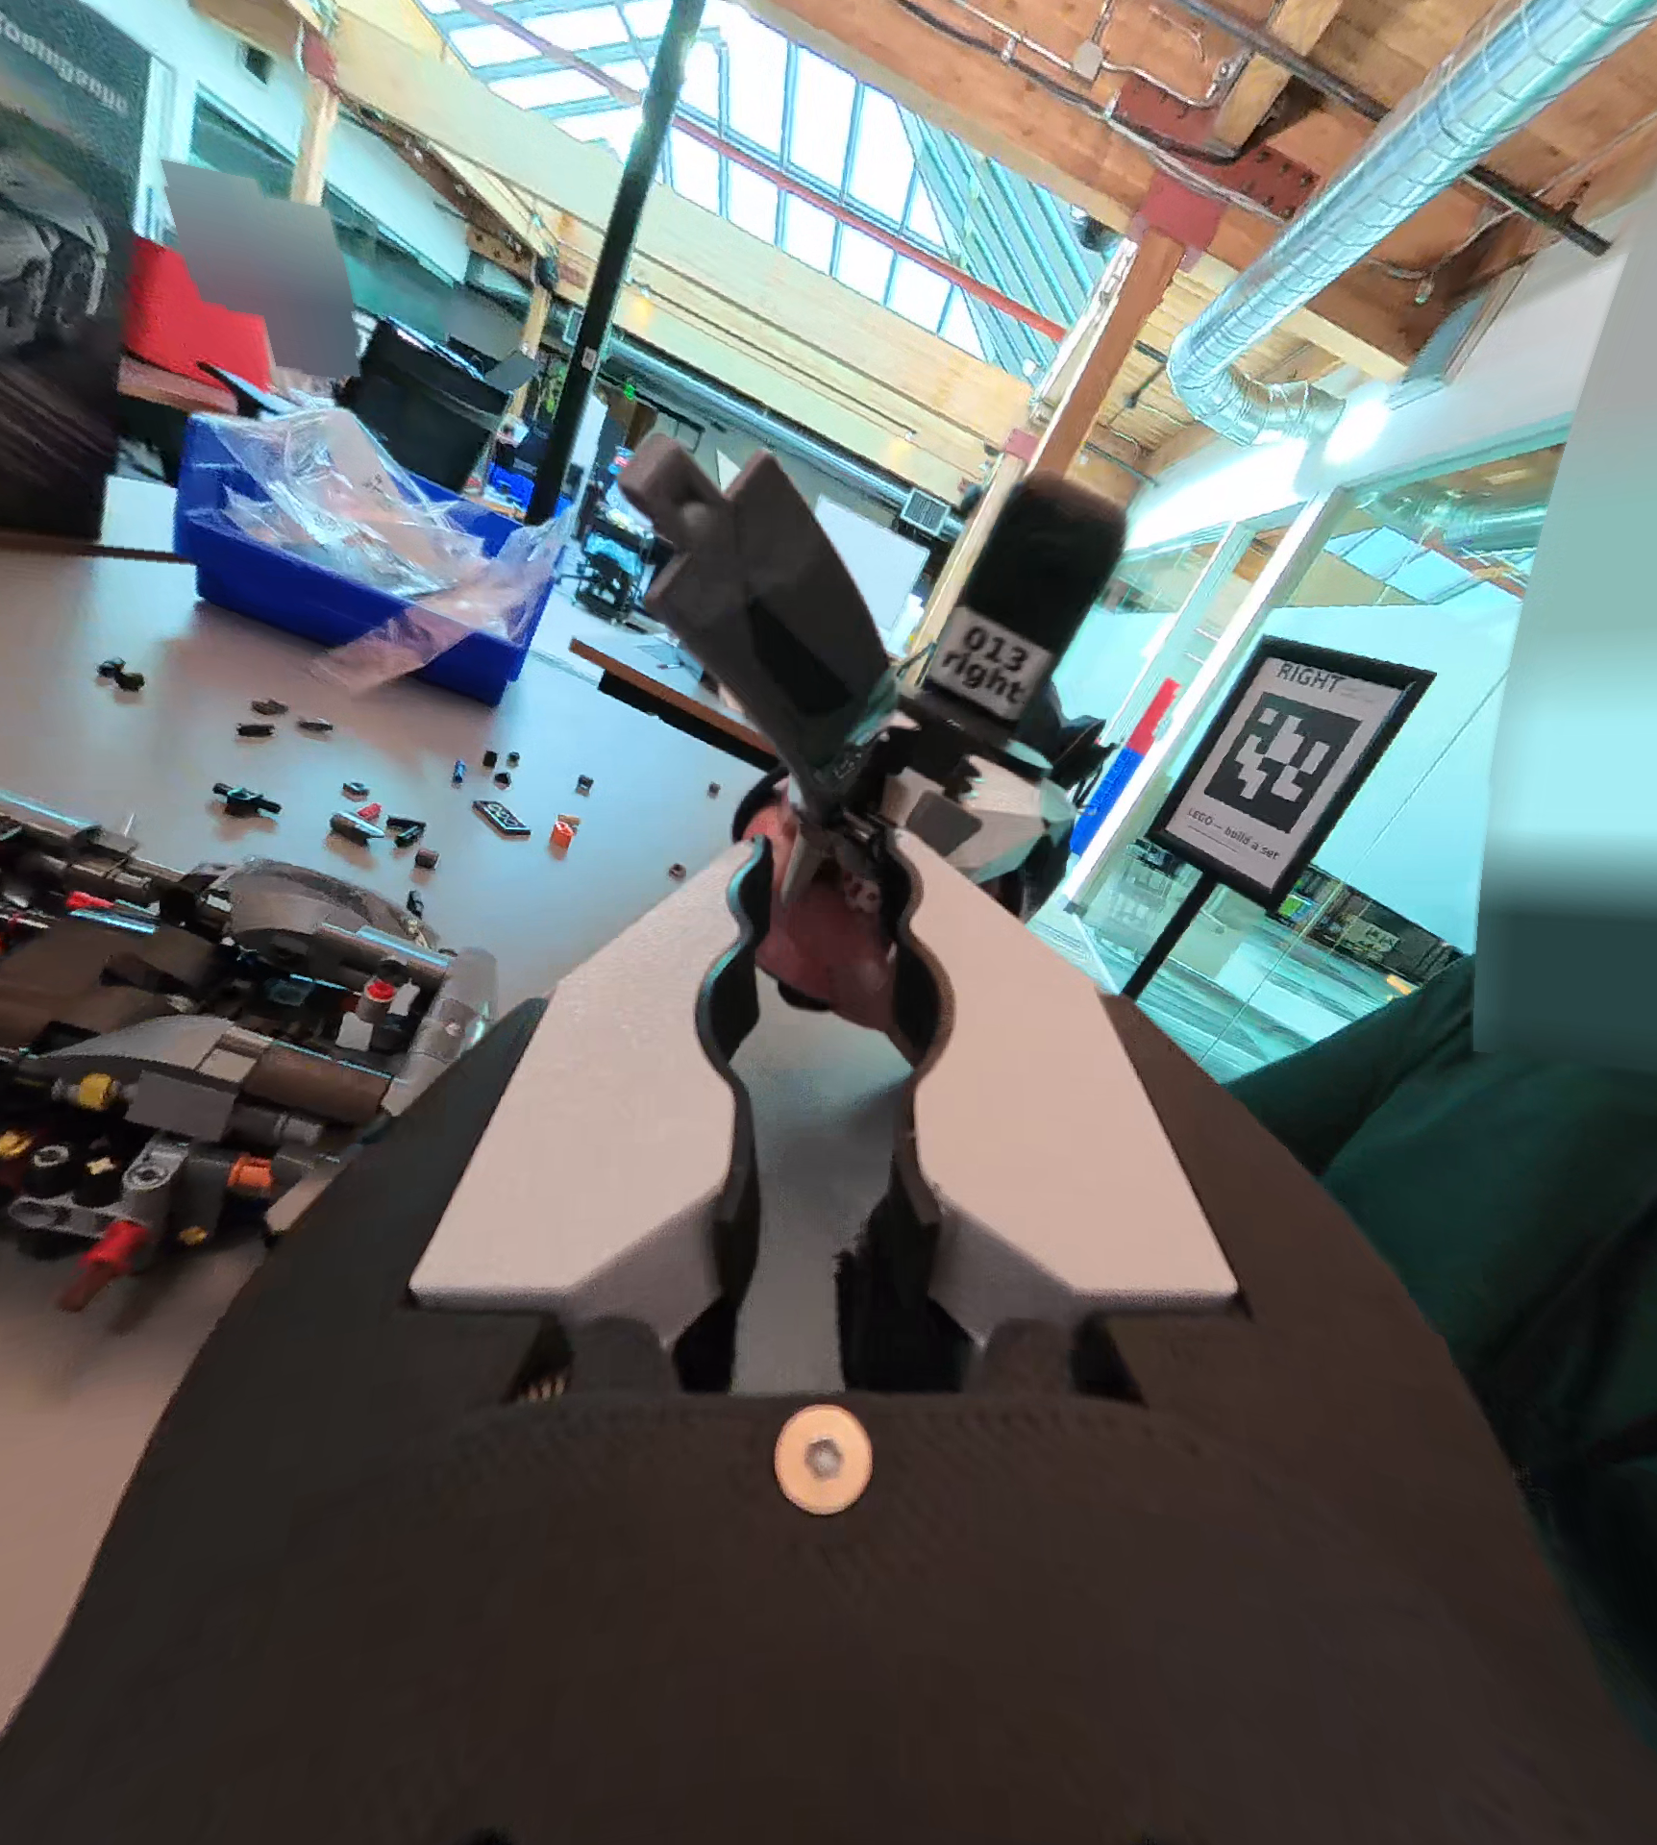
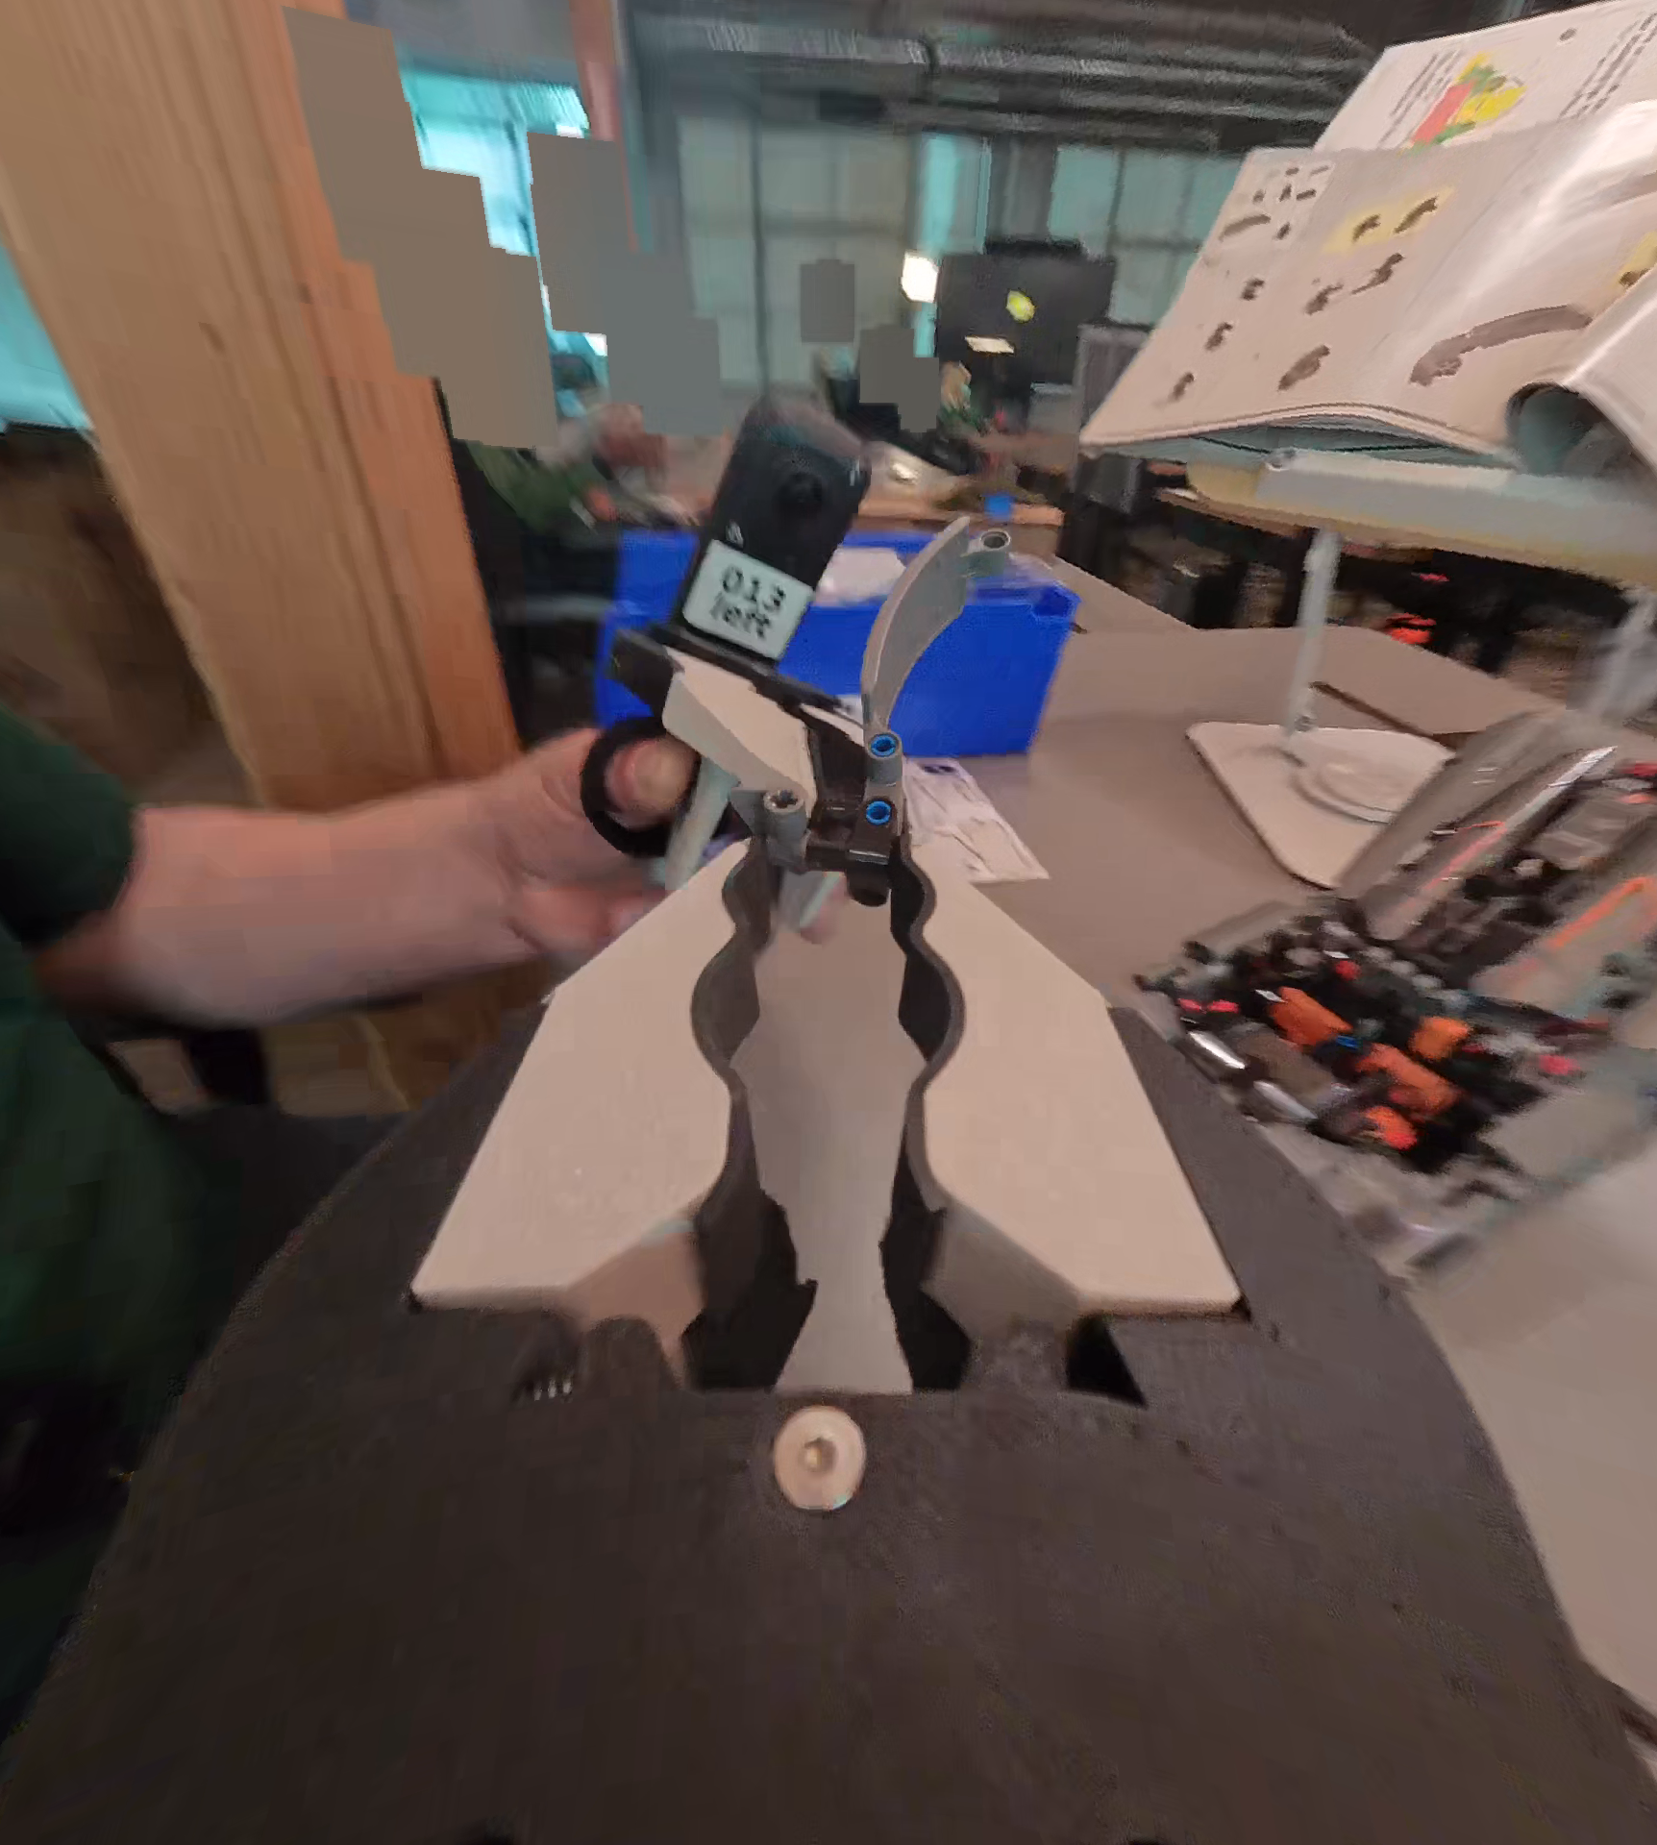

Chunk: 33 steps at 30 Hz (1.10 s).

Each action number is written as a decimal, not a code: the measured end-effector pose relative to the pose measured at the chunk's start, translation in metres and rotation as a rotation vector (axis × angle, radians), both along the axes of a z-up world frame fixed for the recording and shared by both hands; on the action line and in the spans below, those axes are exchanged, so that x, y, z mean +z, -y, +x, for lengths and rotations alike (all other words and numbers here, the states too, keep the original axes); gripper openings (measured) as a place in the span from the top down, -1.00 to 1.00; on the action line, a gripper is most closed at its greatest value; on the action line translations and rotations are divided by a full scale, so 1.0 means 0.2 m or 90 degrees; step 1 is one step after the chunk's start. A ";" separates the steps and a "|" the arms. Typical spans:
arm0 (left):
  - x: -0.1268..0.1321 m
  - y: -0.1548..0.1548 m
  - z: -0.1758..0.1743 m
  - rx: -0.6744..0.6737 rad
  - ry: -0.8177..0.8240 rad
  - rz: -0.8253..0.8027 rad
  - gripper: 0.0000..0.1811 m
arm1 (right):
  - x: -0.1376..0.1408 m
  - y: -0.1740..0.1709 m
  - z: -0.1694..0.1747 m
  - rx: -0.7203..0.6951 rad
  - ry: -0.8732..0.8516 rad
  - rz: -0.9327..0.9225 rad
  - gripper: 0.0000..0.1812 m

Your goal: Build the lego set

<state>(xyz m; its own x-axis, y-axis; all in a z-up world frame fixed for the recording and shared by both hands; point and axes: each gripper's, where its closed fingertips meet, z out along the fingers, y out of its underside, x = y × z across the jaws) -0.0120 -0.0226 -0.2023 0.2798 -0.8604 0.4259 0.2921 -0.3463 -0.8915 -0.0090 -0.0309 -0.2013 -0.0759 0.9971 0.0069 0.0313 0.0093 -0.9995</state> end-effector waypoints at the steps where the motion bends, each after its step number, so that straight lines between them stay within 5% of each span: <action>1: 0.01 0.02 0.00 -0.005 0.006 0.001 0.79 | 0.01 0.01 0.00 0.026 -0.017 -0.036 0.75; 9: 0.08 0.08 0.03 -0.038 0.009 -0.002 0.84 | 0.05 0.09 0.03 0.155 -0.082 -0.133 0.75; 24: 0.15 0.16 0.05 -0.153 0.048 -0.031 0.85 | 0.12 0.17 0.05 0.251 -0.140 -0.165 0.75; 30: 0.15 0.16 0.03 -0.176 0.093 -0.038 0.82 | 0.10 0.17 0.02 0.191 -0.117 -0.094 0.75; 33: 0.10 0.12 -0.01 -0.121 0.073 -0.043 0.72 | 0.04 0.13 -0.02 0.101 -0.053 -0.015 0.75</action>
